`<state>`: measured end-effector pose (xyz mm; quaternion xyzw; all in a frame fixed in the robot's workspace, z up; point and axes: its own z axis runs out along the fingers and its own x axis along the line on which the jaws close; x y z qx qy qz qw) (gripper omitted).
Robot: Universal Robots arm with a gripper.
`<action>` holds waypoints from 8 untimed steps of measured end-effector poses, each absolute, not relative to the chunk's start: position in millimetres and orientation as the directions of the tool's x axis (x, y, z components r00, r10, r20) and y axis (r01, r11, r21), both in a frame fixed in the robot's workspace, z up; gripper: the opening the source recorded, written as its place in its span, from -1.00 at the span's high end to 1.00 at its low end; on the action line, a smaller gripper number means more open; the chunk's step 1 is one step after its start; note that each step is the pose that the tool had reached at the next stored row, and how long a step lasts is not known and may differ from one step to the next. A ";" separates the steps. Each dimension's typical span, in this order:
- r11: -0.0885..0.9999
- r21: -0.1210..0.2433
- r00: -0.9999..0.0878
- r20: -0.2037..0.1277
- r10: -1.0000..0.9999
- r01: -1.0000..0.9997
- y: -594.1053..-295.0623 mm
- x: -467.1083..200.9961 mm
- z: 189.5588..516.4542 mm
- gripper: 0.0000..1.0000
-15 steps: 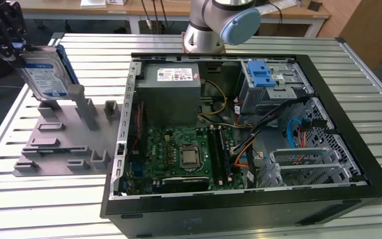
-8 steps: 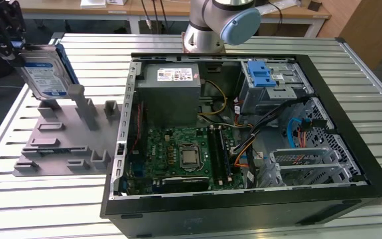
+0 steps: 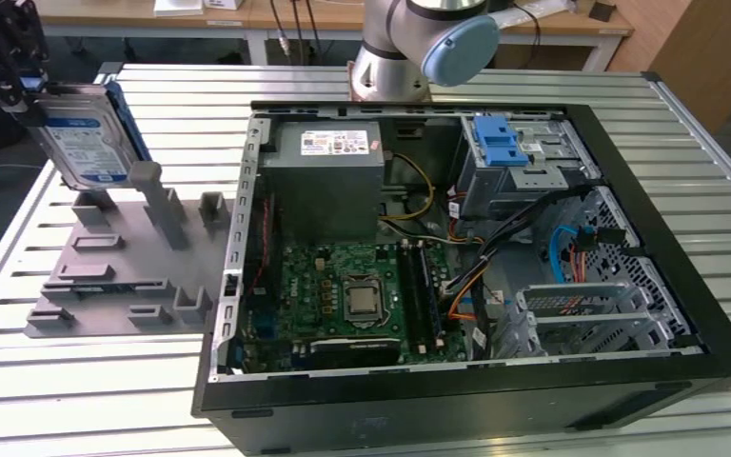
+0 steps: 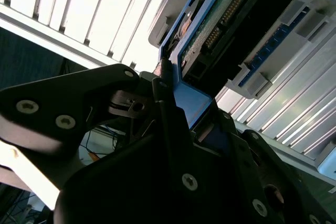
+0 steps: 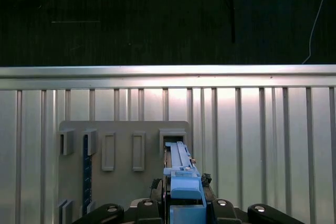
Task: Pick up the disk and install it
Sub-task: 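Pick up the disk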
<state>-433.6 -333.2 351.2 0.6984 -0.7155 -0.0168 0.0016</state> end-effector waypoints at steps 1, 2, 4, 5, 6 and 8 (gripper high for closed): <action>0.024 0.026 -0.024 -0.021 -0.999 -0.999 -333.2 -433.6 351.4 0.27; 0.024 0.026 -0.024 -0.021 -0.999 -0.999 -333.2 -433.6 351.6 0.27; 0.024 0.026 -0.024 -0.021 -0.999 -0.999 -333.2 -433.6 352.1 0.27; 0.024 0.026 -0.024 -0.021 -0.999 -0.999 -333.2 -433.6 352.3 0.27; 0.024 0.026 -0.024 -0.021 -0.999 -0.999 -333.2 -433.6 353.0 0.27; 0.024 0.026 -0.024 -0.021 -0.999 -0.999 -333.2 -433.6 353.9 0.27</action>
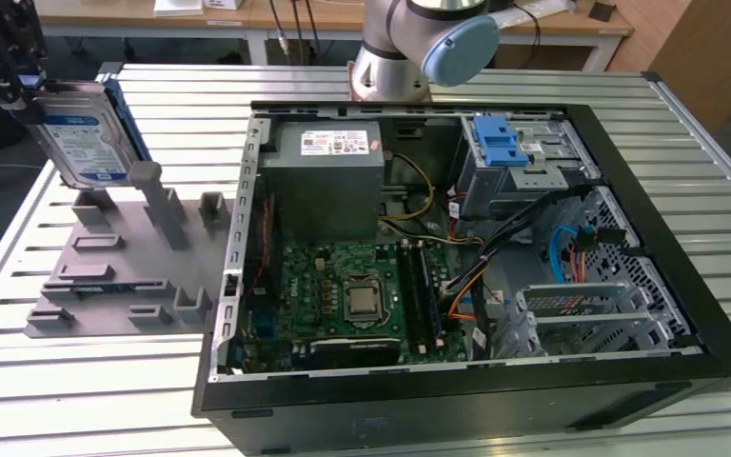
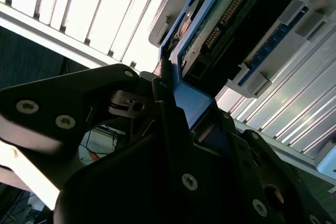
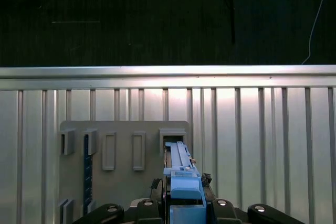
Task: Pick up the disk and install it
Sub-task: 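Pick up the disk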
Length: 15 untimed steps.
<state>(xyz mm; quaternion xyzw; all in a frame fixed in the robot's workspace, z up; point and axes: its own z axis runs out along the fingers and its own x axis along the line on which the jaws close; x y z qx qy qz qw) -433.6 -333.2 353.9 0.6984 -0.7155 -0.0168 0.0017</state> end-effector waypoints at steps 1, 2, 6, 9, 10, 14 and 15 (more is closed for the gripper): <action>0.024 0.026 -0.024 -0.021 -0.999 -0.999 -333.2 -433.6 354.3 0.27; 0.024 0.026 -0.024 -0.021 -0.999 -0.999 -333.2 -433.6 354.9 0.27; 0.024 0.026 -0.024 -0.021 -0.999 -0.999 -333.2 -433.6 356.6 0.27; 0.024 0.026 -0.024 -0.021 -0.999 -0.999 -333.2 -433.6 357.9 0.27; 0.024 0.026 -0.024 -0.021 -0.999 -0.999 -333.2 -433.6 358.3 0.27; 0.024 0.026 -0.024 -0.021 -0.999 -0.999 -333.2 -433.6 360.3 0.27; 0.024 0.026 -0.024 -0.021 -0.999 -0.999 -333.2 -433.6 360.8 0.27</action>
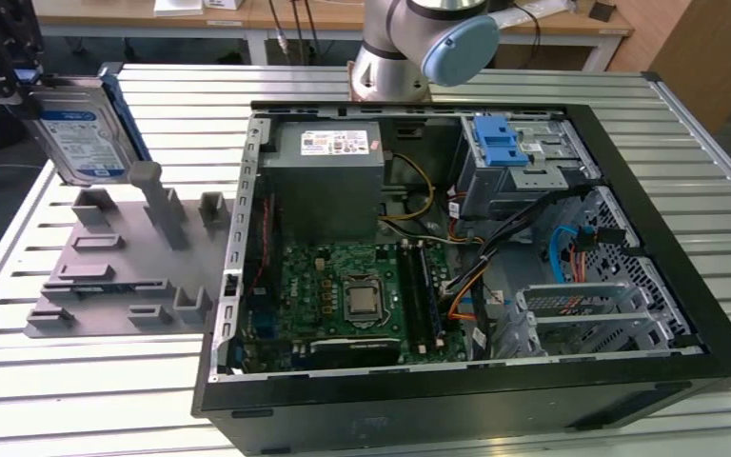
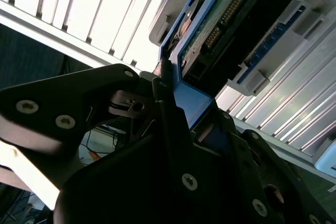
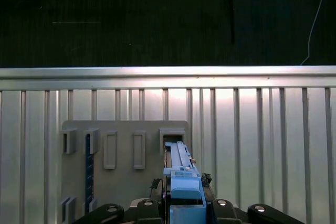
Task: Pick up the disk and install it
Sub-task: 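Pick up the disk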
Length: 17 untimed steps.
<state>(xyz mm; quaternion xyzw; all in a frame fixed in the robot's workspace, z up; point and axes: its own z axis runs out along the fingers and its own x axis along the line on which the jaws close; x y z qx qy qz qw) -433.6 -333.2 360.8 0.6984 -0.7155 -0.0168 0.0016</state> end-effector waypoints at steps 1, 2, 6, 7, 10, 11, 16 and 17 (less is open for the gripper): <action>0.024 0.026 -0.024 -0.021 -0.999 -0.999 -333.2 -433.6 361.4 0.27; 0.024 0.026 -0.024 -0.021 -0.999 -0.999 -333.2 -433.6 362.0 0.27; 0.024 0.026 -0.024 -0.021 -0.999 -0.999 -333.2 -433.6 364.1 0.27; 0.024 0.026 -0.024 -0.021 -0.999 -0.999 -333.3 -433.6 364.4 0.27; 0.024 0.027 -0.025 -0.021 -0.999 -0.999 -333.2 -433.6 379.2 0.27; 0.024 0.027 -0.024 -0.021 -0.999 -0.999 -333.2 -433.6 380.1 0.27; 0.024 0.026 -0.024 -0.021 -0.999 -0.999 -333.2 -433.6 384.5 0.27; 0.024 0.026 -0.024 -0.021 -0.999 -0.999 -333.2 -433.6 385.2 0.27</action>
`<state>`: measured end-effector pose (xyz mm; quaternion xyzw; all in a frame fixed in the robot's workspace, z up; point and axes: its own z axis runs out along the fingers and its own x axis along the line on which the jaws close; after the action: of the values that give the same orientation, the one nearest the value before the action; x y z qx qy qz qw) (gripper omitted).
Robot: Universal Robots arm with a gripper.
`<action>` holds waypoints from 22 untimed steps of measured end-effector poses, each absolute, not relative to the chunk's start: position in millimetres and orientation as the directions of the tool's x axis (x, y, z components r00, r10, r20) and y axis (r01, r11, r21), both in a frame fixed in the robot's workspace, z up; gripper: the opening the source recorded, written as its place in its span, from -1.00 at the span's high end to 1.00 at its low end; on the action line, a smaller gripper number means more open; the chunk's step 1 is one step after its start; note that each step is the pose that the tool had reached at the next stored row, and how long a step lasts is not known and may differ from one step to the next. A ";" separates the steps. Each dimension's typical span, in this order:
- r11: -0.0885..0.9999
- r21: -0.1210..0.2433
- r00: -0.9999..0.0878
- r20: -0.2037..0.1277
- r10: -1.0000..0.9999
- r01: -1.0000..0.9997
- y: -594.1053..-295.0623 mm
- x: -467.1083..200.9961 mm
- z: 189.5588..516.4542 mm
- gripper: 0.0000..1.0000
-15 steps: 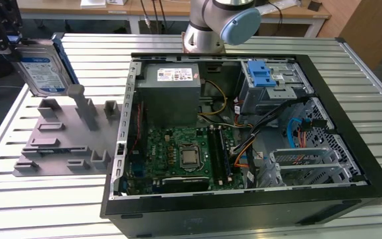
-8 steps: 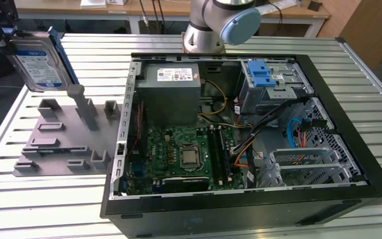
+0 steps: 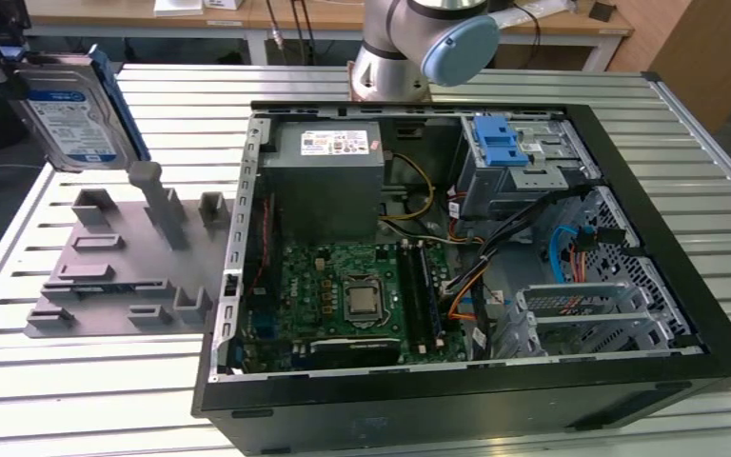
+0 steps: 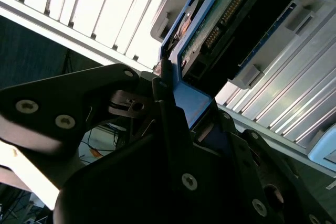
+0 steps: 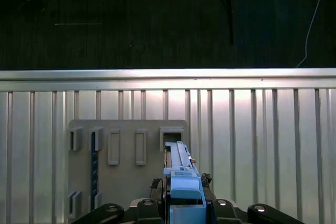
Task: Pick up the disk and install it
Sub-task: 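Pick up the disk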
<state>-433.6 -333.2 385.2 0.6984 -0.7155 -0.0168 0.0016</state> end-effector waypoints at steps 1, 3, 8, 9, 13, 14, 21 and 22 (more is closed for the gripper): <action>0.024 0.026 -0.024 -0.021 -0.999 -0.999 -333.2 -433.6 385.8 0.27; 0.024 0.026 -0.024 -0.021 -0.999 -0.999 -333.2 -433.6 387.0 0.27; 0.024 0.026 -0.024 -0.021 -0.999 -0.999 -333.2 -433.6 389.5 0.27; 0.024 0.026 -0.024 -0.021 -0.999 -0.999 -333.2 -433.6 390.1 0.27; 0.024 0.026 -0.024 -0.021 -0.999 -0.999 -333.2 -433.6 393.3 0.27; 0.024 0.026 -0.024 -0.021 -0.999 -0.999 -333.2 -433.6 393.8 0.27; 0.024 0.026 -0.024 -0.021 -0.999 -0.999 -333.2 -433.6 397.8 0.27; 0.024 0.026 -0.024 -0.021 -0.999 -0.999 -333.2 -433.6 398.5 0.27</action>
<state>-433.6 -333.2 398.5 0.6984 -0.7155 -0.0168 0.0016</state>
